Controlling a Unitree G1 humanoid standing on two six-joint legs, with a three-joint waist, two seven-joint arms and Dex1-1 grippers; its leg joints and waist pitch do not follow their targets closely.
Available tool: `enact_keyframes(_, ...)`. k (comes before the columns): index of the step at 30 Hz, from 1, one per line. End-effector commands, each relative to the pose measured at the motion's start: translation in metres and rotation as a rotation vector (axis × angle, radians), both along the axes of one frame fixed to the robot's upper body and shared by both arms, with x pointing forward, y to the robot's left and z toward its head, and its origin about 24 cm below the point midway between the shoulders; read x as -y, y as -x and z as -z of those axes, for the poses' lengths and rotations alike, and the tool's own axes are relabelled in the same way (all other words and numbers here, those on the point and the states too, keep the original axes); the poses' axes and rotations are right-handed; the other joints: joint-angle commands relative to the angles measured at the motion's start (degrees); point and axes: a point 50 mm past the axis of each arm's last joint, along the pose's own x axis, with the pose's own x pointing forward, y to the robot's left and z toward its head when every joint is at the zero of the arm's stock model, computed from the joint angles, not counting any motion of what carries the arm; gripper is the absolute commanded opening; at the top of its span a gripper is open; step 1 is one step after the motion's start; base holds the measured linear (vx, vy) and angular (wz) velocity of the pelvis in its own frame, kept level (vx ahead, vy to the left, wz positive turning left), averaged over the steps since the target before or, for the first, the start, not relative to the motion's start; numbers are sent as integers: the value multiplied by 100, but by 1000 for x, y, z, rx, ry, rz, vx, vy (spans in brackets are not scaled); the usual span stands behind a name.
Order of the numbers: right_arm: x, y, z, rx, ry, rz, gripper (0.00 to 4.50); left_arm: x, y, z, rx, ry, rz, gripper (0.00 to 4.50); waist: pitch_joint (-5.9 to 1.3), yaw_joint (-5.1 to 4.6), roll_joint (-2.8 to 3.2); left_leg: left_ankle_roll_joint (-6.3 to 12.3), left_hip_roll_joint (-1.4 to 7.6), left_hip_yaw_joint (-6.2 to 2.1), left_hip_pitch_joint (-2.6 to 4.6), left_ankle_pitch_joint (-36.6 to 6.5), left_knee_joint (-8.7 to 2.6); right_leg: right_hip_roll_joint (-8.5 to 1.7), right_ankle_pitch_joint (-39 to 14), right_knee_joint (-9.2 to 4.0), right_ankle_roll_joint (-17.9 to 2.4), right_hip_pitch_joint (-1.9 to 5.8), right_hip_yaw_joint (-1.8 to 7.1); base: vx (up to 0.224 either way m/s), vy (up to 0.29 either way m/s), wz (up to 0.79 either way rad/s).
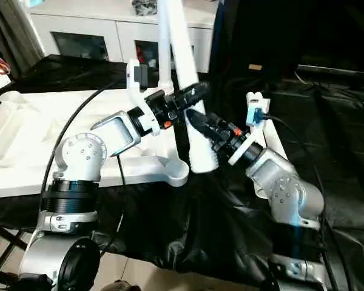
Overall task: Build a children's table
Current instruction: Pick table leg
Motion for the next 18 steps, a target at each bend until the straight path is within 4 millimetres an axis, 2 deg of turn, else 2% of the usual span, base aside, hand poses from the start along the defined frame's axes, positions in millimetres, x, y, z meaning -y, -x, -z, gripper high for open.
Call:
enact_keyframes(1, -7, 1, -4, 26, 41, -16, 186, 2, 1, -8, 16, 8, -16, 316, -435, 33, -70, 291, 260, -160, 91, -937, -344, -472, -2067, -582, -718, 291, 235, 0, 0, 0)
enact_keyframes(4, -15, 0, -2, 30, 95, -7, 186, 0, -4, -8, -3, -11, -78, 297, -437, 22, -69, 276, 260, -165, 81, -924, -348, -469, -2064, -583, -676, 294, 232, 0, 0, 0)
enact_keyframes(5, -24, -2, 0, 43, 143, 11, 186, -1, -6, -10, -16, -11, -110, 286, -442, 24, -92, 265, 266, -163, 85, -909, -347, -471, -2022, -574, -677, 284, 237, 0, 0, 0)
enact_keyframes(7, -27, -3, 0, 48, 155, 19, 186, -1, -6, -11, -19, -10, -117, 270, -439, 20, -77, 256, 265, -166, 83, -931, -350, -476, -2038, -572, -679, 283, 237, 0, 0, 0)
enact_keyframes(8, -29, -4, -1, 50, 159, 26, 186, -1, -6, -12, -23, -6, -118, 267, -437, 14, -97, 256, 267, -163, 83, -928, -354, -471, -2030, -574, -673, 280, 240, 0, 0, 0)
enact_keyframes(10, -32, -5, -2, 53, 161, 37, 186, -2, -7, -12, -35, -11, -134, 241, -439, 15, -73, 262, 276, -168, 90, -924, -360, -469, -1941, -561, -706, 275, 243, 0, 0, 0)
enact_keyframes(11, -34, -6, -3, 55, 163, 42, 186, -3, -8, -12, -41, -13, -142, 232, -438, 14, -89, 274, 279, -166, 86, -921, -363, -473, -1875, -558, -721, 278, 248, 0, 0, 0)
enact_keyframes(18, -44, -9, -6, 70, 170, 61, 185, -5, -8, -15, -53, 0, -145, 192, -434, 18, -87, 271, 284, -160, 85, -884, -368, -488, -1726, -539, -787, 280, 261, 0, 0, 0)
